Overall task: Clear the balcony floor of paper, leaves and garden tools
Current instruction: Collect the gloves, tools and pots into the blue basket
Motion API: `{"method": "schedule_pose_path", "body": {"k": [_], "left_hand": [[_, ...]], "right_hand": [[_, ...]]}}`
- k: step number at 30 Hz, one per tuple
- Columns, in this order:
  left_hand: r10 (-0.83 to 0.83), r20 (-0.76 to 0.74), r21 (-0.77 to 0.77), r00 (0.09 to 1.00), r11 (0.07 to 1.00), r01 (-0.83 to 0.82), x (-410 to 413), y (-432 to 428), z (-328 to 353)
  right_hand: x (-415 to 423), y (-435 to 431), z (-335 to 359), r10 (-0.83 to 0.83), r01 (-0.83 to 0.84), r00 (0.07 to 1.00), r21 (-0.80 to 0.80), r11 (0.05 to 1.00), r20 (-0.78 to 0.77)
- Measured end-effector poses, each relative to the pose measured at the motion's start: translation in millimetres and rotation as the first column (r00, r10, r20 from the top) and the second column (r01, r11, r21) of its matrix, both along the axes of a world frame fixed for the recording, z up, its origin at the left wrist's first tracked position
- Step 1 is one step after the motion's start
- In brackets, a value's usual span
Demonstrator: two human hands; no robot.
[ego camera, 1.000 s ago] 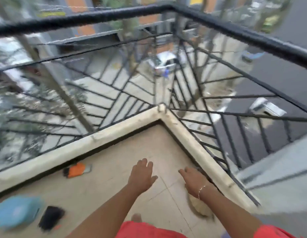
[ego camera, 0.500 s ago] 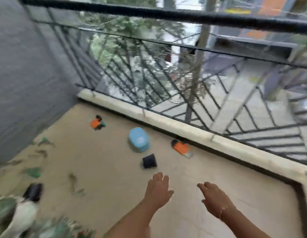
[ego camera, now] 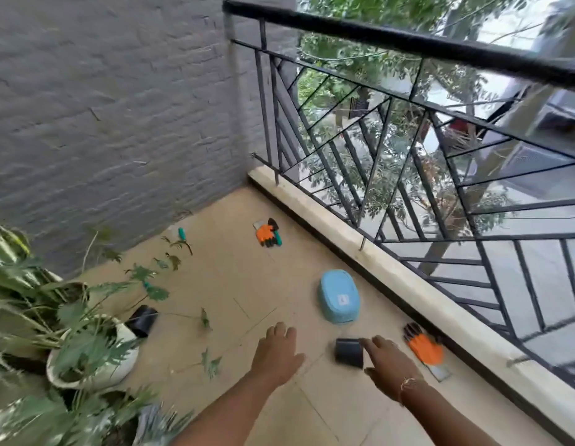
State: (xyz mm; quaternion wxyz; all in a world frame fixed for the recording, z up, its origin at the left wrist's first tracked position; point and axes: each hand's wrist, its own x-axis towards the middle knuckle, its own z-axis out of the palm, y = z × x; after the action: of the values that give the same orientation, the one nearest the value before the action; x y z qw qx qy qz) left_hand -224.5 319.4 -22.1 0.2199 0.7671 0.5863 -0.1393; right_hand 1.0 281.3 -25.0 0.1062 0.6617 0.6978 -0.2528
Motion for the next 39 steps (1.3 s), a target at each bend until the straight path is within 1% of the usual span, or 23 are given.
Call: {"method": "schedule_pose_path", "body": {"k": [3,7,14,17,19,22,24,26,28,30,32,35,38,39], "left_hand": [[0.02,0.012,-0.013,1.0,1.0,-0.02,4.6,32.3,-8.0],[0.032,0.033,-0.013,0.999,0.999,-0.031,26.3,91.4,-15.8],[0.087,0.016,-0.157,0.996,0.984,-0.084,75.8,197.6,-25.5],[0.116,0.034,-0.207,0.993,0.972,-0.106,100.0,244.4,-29.6],[0.125,0.038,-0.248,0.991,0.962,-0.112,114.5,271.4,-33.0],[0.13,0.047,-0.305,0.99,0.946,-0.11,136.2,312.4,-41.9],[0.118,0.047,-0.341,0.992,0.935,-0.095,149.6,338.9,-55.2],[0.088,0.031,-0.377,0.996,0.924,-0.07,161.8,365.6,-81.0],[0.038,0.006,-0.401,0.999,0.916,-0.033,177.2,393.5,-118.9],[-0.007,-0.006,-0.43,1.0,0.903,0.004,193.2,423.5,-173.8],[-0.037,-0.015,-0.45,0.999,0.893,0.027,206.9,448.8,-232.7],[-0.039,0.013,-0.467,0.999,0.883,0.041,222.2,478.5,-326.5],[0.031,0.011,-0.468,0.999,0.884,-0.022,233.5,500.2,-419.7],[0.06,0.024,-0.464,0.998,0.885,-0.042,234.8,505.3,-440.4]], "right_hand": [[11.6,31.7,-8.6,-0.01,0.011,1.0,-0.029,1.0,0.013],[39.2,81.5,-19.8,-0.07,0.071,0.997,-0.054,0.996,0.015],[111.7,170.8,-27.1,-0.208,0.205,0.978,-0.112,0.972,-0.023],[143.6,204.7,-29.3,-0.257,0.254,0.966,-0.131,0.958,-0.006],[158.0,220.4,-30.2,-0.33,0.326,0.944,-0.149,0.934,-0.006],[171.5,239.3,-37.8,-0.44,0.424,0.897,-0.191,0.885,-0.045],[176.3,248.0,-49.2,-0.525,0.493,0.847,-0.243,0.836,-0.086],[176.2,255.6,-70.2,-0.642,0.584,0.752,-0.298,0.755,-0.15],[172.2,262.4,-107.9,-0.761,0.677,0.615,-0.357,0.643,-0.205],[164.9,270.9,-162.2,-0.858,0.74,0.472,-0.438,0.51,-0.203],[153.3,278.8,-220.1,-0.934,0.788,0.301,-0.503,0.357,-0.191],[141.4,291.4,-313.8,-0.979,0.817,0.007,-0.562,0.125,-0.206],[132.0,303.3,-403.2,-0.947,0.795,-0.25,-0.601,-0.082,-0.201],[127.8,306.7,-429.6,-0.923,0.774,-0.332,-0.616,-0.149,-0.195]]}}
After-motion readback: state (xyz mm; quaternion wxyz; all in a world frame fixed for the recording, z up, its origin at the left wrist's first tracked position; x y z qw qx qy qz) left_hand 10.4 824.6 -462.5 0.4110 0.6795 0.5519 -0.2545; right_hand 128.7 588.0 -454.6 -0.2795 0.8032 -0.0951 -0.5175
